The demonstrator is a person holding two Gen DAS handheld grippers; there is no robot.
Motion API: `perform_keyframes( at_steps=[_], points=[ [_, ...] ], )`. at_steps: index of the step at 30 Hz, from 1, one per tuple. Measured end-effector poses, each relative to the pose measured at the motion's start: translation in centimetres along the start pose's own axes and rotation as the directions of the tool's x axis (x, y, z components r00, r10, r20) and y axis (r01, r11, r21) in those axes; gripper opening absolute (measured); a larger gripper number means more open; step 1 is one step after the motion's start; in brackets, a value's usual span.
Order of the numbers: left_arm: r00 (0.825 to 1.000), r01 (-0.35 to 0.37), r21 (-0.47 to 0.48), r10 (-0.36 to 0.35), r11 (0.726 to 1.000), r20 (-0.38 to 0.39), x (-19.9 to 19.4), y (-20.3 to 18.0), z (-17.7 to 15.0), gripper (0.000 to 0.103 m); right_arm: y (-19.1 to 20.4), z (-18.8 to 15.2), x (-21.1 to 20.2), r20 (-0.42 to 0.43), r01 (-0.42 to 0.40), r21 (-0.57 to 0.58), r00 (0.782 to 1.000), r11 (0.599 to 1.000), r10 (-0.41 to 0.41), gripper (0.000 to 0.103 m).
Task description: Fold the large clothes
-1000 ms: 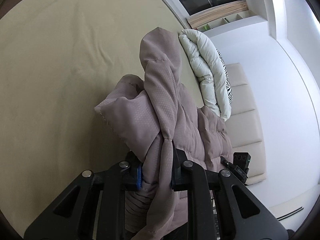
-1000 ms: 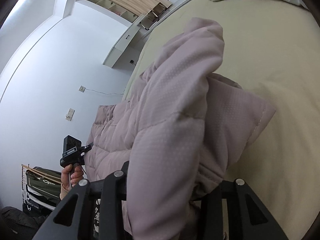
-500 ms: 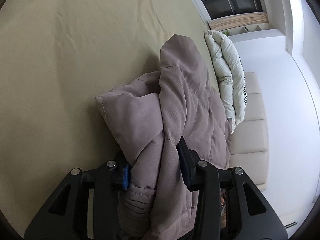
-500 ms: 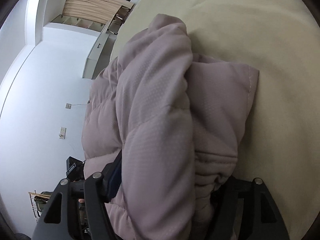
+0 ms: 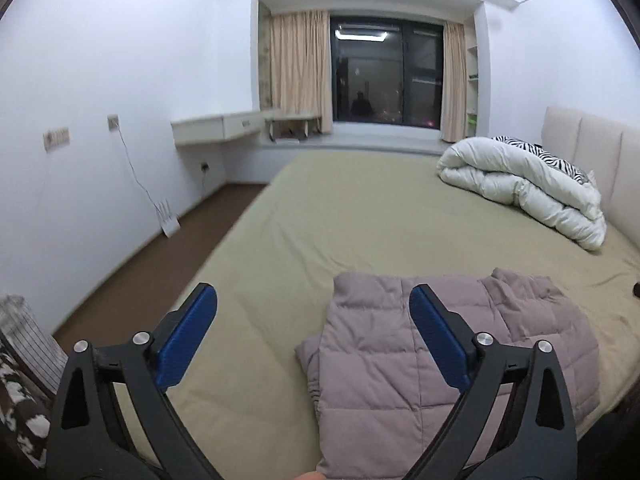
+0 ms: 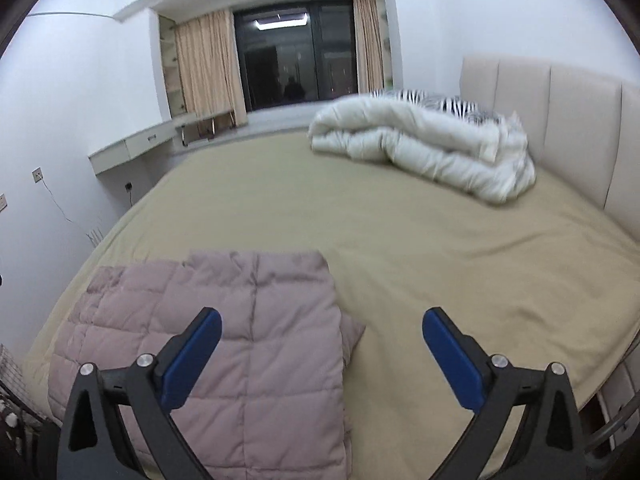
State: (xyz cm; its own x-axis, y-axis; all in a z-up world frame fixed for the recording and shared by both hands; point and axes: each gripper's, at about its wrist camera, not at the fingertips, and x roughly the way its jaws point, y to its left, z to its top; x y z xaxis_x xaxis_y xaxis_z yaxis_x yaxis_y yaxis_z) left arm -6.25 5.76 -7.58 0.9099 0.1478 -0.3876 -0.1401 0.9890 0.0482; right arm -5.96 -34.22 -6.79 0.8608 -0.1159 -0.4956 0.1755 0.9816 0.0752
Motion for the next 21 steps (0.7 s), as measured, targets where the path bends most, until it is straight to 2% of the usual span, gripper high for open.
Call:
perform_keyframes(
  at_steps=[3,6,9,12,17,21],
  points=[
    [0.994,-0.054,0.026,0.052,0.998,0.096,-4.3,-2.9,1.5,0.103,2.5,1.7,-3.4,0.133,0.075,-0.093,0.989,0.993,-0.063,0.103],
    [0.995,-0.036,0.073,0.029,0.997,0.093,-6.8,-5.8,3.5,0.103,4.3,3.6,-5.6,0.162,0.061,-0.106,0.986,0.992,-0.043,0.103],
    [0.999,-0.015,0.091,0.01,0.996,0.053,-7.8,-6.3,4.9,0.103,6.6,5.2,-7.8,0.107,-0.039,-0.069,0.993,0.997,0.046,0.103],
    [0.999,0.016,0.08,-0.013,0.997,-0.043,-7.5,-7.0,5.6,0.103,7.7,5.9,-8.3,-0.006,-0.061,-0.046,0.998,0.997,0.061,0.103],
    [0.979,0.057,0.039,-0.048,0.998,-0.196,-6.4,-8.6,4.7,0.103,8.4,4.3,-7.0,-0.186,-0.019,0.02,0.982,1.0,0.022,0.103],
    [0.955,0.075,0.066,-0.053,0.995,-0.292,-3.4,-8.9,1.4,0.103,8.9,1.4,-6.6,-0.239,0.03,0.051,0.971,0.998,-0.017,0.103]
  ],
)
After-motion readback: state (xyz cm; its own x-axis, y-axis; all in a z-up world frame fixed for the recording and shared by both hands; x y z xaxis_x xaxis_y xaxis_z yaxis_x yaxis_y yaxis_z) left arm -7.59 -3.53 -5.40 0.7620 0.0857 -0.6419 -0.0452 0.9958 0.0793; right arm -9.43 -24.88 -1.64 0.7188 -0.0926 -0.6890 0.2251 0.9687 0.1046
